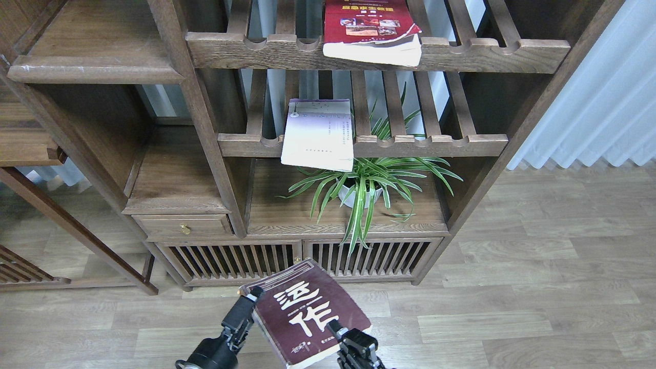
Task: Organize books on shelf
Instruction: 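Grasp the dark red book with the left gripper from the right gripper, then carry the dark red book with the left gripper to the side shelf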
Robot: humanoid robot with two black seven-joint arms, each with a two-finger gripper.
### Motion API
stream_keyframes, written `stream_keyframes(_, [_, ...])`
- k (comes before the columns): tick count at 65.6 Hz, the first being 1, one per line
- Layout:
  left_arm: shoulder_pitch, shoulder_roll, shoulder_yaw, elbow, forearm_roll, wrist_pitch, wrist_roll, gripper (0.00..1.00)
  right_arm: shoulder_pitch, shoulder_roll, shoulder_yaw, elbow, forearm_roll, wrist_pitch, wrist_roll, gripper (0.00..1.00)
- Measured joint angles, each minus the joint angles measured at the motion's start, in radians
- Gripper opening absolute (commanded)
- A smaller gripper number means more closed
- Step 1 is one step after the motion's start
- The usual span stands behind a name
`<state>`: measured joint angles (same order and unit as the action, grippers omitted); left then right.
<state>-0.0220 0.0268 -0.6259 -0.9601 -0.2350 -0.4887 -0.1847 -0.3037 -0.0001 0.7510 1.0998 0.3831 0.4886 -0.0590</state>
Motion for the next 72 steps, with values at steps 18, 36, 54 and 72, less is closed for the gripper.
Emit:
stream_keyframes(18, [0.026, -0.02, 0.006, 0.001, -0.004, 0.0, -0.073, 0.05, 0.0, 0.0, -0.005, 0.0, -0.002, 0.0, -0.005, 0.08])
stream_keyframes(36, [0.03, -0.012, 0.002, -0.015, 0.001, 0.0, -0.091, 0.04, 0.001, 0.0, 0.009, -0.006, -0.004, 0.0, -0.005, 1.0])
stream_keyframes(54, [0.044, 0.089, -0.078, -0.074, 0.003, 0.0, -0.078, 0.04, 0.022, 0.0, 0.032, -0.015, -0.011, 0.0, 0.008, 1.0])
stream_keyframes(72, [0.113, 0.282, -0.28, -0.265, 0.025, 0.0, -0.034, 0.05, 0.06, 0.0, 0.033, -0.057, -0.006, 0.001, 0.011, 1.0])
